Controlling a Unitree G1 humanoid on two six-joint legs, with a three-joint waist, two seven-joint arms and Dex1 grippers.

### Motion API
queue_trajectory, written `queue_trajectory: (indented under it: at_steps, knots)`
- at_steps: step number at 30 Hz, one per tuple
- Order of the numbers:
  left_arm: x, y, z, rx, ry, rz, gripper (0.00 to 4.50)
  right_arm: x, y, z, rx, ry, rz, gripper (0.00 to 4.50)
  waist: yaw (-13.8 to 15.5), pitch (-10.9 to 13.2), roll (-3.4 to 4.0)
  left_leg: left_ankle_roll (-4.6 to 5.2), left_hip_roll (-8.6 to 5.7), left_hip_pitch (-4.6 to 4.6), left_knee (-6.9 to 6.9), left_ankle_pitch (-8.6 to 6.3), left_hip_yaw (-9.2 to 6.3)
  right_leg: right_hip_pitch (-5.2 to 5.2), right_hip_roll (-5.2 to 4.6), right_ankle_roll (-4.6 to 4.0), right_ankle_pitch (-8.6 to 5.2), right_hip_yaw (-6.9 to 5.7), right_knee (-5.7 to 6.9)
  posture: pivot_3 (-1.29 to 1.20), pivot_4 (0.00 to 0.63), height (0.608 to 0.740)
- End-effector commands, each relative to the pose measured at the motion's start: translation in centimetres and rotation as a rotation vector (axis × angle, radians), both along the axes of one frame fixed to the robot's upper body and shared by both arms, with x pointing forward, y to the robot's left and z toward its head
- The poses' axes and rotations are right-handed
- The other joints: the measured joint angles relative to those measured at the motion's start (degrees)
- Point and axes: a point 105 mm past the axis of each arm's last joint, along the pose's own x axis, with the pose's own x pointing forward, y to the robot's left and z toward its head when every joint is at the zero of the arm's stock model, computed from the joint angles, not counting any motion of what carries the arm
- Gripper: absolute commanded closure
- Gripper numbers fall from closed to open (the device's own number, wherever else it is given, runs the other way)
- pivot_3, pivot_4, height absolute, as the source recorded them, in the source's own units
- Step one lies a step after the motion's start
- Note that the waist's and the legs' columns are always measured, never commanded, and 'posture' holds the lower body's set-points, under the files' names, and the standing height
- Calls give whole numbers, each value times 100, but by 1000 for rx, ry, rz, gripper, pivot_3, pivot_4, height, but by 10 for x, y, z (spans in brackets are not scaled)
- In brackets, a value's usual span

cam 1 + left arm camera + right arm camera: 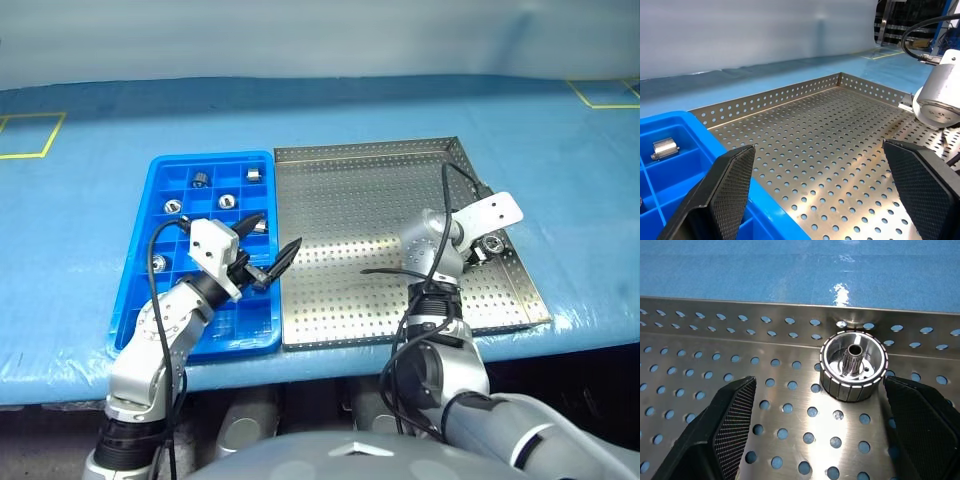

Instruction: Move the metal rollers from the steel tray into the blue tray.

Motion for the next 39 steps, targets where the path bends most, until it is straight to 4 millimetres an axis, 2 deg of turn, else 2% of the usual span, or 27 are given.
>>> queue_trajectory:
  at_steps: [1, 14, 17, 23, 29, 32, 36, 39]
  knots:
    - [-3, 0, 14, -23, -58, -3, 0, 1, -1, 13, -12, -38, -32, 193, 1, 0, 0, 1, 0, 0, 0, 0, 1, 0, 0, 0, 0, 1, 0, 61, 150, 740]
    - [-2, -2, 15, -29, -59, -8, 0, -3, -17, 5, -34, 5, -59, 193, -8, 0, 0, 11, 0, 6, 1, -5, 25, 0, 0, 8, 5, 19, 0, 59, 150, 740]
    - [-2, -1, 15, -32, -59, -6, 0, -3, -20, 3, -27, 11, -71, 746, -7, 0, 0, 15, 0, 8, 2, -8, 33, 0, 1, 10, 6, 26, -1, 63, 150, 740]
    - [-2, -1, 15, -35, -59, -2, 0, -2, -24, 3, -34, 10, -70, 2742, -7, 0, 0, 22, 0, 10, 4, -12, 43, 0, 1, 14, 8, 33, -2, 66, 150, 740]
    - [-2, 0, 15, -33, -59, 0, 0, -2, -19, 7, -62, -1, -48, 2819, -7, 0, 0, 23, 0, 10, 4, -13, 47, 0, 1, 14, 8, 36, -2, 63, 150, 740]
    - [-2, 2, 17, -31, -65, 3, 0, 11, 0, 26, -188, -46, 125, 2819, -21, 0, 0, 24, 1, 11, 4, -13, 47, -1, 1, 15, 8, 37, -2, 62, 150, 740]
    - [-2, 8, 18, -14, -77, 25, 0, 32, 53, 66, -389, -211, 517, 2819, -58, 2, 4, 25, 4, 10, 4, -13, 51, -5, 2, 15, 9, 40, -2, 71, 150, 740]
    - [-4, 16, 18, 1, -86, 56, 0, 34, 96, 83, -455, -302, 805, 2819, -36, 2, 4, 25, 6, 11, 3, -14, 45, -5, 4, 15, 8, 36, -2, 90, 150, 740]
